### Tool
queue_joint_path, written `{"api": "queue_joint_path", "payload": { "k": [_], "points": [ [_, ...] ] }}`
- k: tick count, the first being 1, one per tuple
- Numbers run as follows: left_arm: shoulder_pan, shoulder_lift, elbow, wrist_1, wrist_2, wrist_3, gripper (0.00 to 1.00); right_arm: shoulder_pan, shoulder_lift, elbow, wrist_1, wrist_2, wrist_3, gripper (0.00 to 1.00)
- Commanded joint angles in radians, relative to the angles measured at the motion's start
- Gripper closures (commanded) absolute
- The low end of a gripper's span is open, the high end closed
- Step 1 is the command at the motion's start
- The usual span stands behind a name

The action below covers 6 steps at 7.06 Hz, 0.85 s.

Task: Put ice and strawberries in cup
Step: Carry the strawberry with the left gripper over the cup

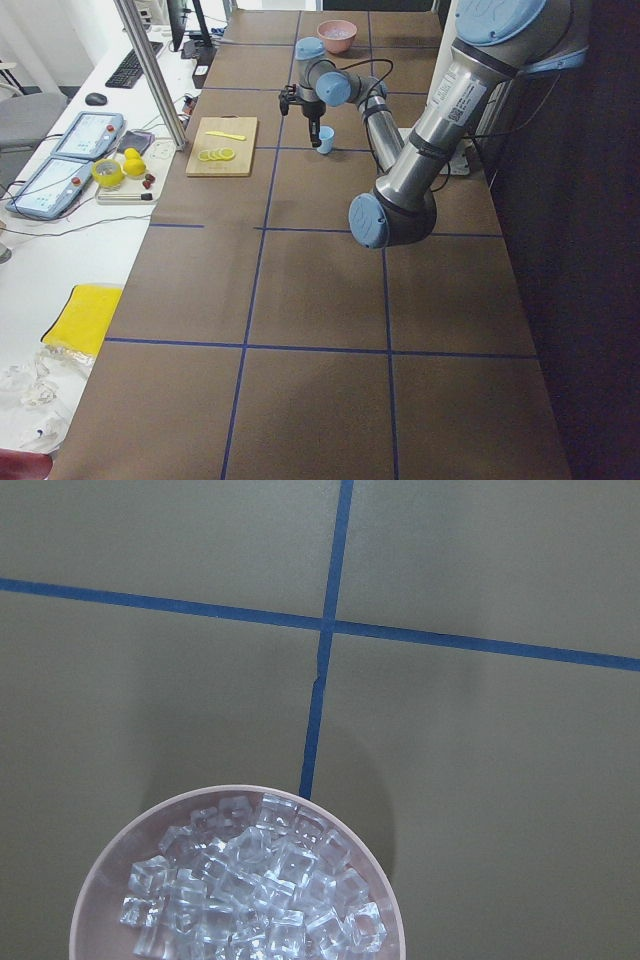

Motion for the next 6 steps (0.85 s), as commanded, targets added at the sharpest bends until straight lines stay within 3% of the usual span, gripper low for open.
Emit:
{"api": "queue_joint_path", "payload": {
  "k": [1,3,5,6],
  "points": [
    [0.097,-0.194,0.174,-0.005,0.091,-0.166,1.00,0.000,0.000,-0.002,0.000,0.000,0.000,0.00],
    [0.144,-0.280,0.284,-0.037,0.115,-0.222,1.00,0.000,0.000,-0.002,0.000,0.000,0.000,0.00],
    [0.192,-0.276,0.292,-0.059,0.155,-0.243,0.94,0.000,0.001,-0.004,0.000,0.000,0.000,0.00],
    [0.192,-0.278,0.286,-0.059,0.155,-0.240,0.79,0.000,0.001,-0.002,0.000,0.000,0.000,0.00]
  ]
}}
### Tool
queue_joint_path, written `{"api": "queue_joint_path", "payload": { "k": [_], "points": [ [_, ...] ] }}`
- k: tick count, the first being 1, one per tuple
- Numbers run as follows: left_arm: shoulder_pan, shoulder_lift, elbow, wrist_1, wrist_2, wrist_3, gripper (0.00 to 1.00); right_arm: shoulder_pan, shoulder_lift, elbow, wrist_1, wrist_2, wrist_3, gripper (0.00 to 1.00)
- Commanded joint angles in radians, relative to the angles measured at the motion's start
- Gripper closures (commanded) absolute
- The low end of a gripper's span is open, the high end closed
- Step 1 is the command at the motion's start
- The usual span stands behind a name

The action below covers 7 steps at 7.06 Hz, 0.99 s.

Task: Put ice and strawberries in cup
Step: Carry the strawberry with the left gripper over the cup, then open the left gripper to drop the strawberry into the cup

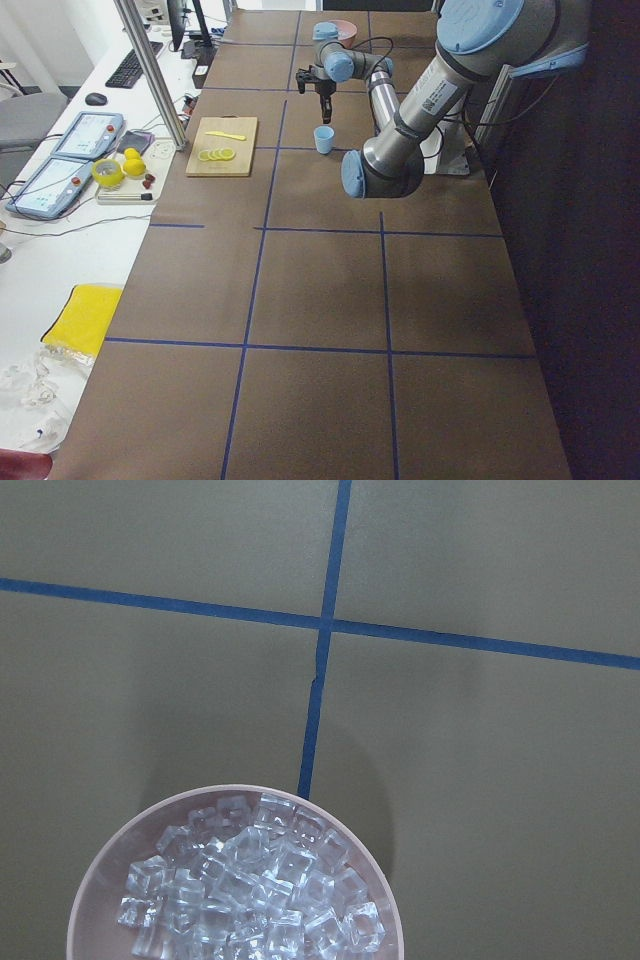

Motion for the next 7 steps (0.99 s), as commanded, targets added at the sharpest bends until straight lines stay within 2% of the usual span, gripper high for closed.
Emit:
{"api": "queue_joint_path", "payload": {
  "k": [1,2,3,5,6,7],
  "points": [
    [0.007,0.000,-0.002,-0.003,0.006,0.002,0.45,0.000,-0.001,-0.001,0.000,0.000,0.000,0.00],
    [0.005,0.000,-0.002,-0.002,0.006,0.003,0.10,0.000,-0.001,0.001,0.000,0.000,0.000,0.00],
    [0.005,0.000,-0.004,-0.002,0.006,0.005,0.00,0.000,0.001,0.001,0.000,0.000,0.000,0.00],
    [-0.013,0.016,-0.022,0.001,0.003,0.030,0.00,0.000,0.001,0.001,0.000,0.000,0.000,0.00],
    [-0.042,0.090,-0.084,0.007,0.002,0.129,0.00,0.000,-0.001,0.002,0.000,0.000,0.000,0.00],
    [-0.109,0.214,-0.188,0.009,-0.014,0.275,0.00,0.000,-0.001,0.001,0.000,0.000,0.000,0.00]
  ]
}}
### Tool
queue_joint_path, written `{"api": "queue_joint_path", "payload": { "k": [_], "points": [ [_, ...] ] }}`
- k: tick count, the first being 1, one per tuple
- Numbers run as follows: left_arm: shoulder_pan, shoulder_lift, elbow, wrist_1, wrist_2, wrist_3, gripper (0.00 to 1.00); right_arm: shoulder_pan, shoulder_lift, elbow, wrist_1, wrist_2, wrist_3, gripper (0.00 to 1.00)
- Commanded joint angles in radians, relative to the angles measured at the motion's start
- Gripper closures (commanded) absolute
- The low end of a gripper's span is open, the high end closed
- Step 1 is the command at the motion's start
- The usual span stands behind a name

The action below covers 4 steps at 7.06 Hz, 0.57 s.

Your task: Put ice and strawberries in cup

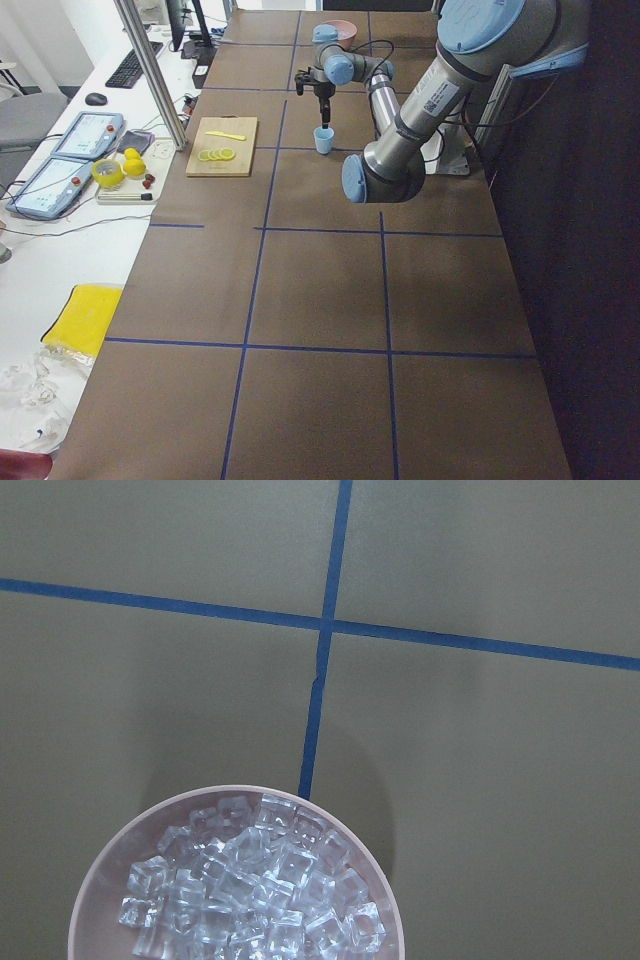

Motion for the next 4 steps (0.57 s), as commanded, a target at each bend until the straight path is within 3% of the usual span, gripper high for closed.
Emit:
{"api": "queue_joint_path", "payload": {
  "k": [1,4],
  "points": [
    [-0.160,0.228,-0.159,0.005,-0.108,0.319,0.00,0.000,0.000,-0.001,0.000,0.002,0.000,0.00],
    [-0.511,0.472,-0.174,0.004,-0.278,0.894,0.00,0.000,0.001,-0.002,0.000,0.000,0.000,0.00]
  ]
}}
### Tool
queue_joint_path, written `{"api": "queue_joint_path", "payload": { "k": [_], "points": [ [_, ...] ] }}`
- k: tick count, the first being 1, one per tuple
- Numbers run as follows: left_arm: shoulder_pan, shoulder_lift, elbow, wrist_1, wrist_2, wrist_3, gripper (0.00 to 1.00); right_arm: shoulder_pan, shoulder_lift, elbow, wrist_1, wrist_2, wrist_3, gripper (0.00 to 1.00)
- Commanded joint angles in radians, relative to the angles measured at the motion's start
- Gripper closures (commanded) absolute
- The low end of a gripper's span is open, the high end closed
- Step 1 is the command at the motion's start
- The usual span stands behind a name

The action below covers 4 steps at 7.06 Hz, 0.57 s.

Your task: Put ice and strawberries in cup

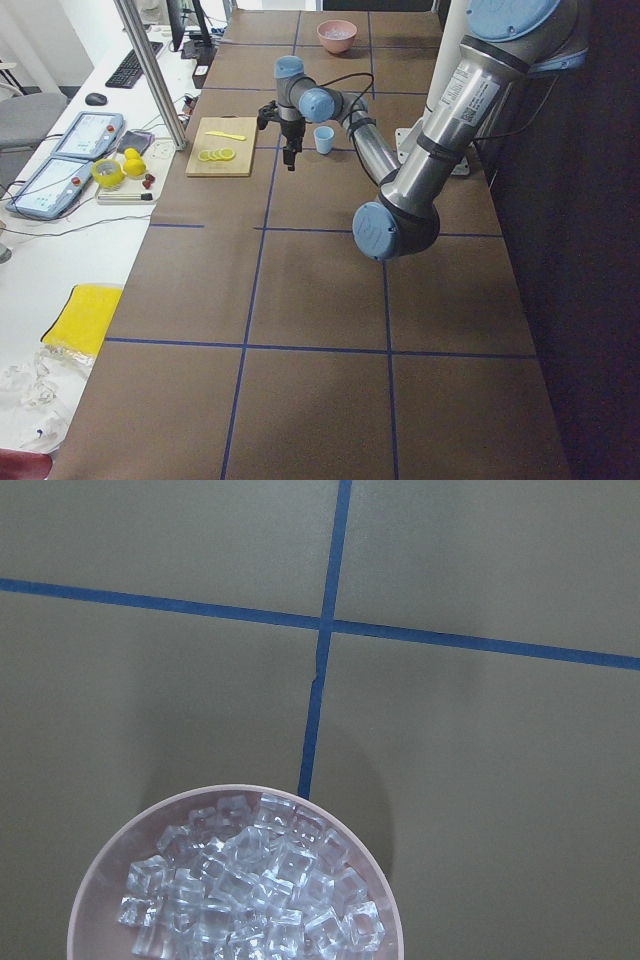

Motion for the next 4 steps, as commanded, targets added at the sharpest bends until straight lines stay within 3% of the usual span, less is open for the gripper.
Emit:
{"api": "queue_joint_path", "payload": {
  "k": [1,4],
  "points": [
    [-0.261,0.159,0.032,0.000,-0.114,0.410,0.00,0.000,0.001,0.000,0.000,0.000,-0.002,0.00],
    [-0.542,0.232,0.271,-0.012,-0.178,0.848,0.00,0.000,0.001,0.000,0.000,0.000,-0.003,0.00]
  ]
}}
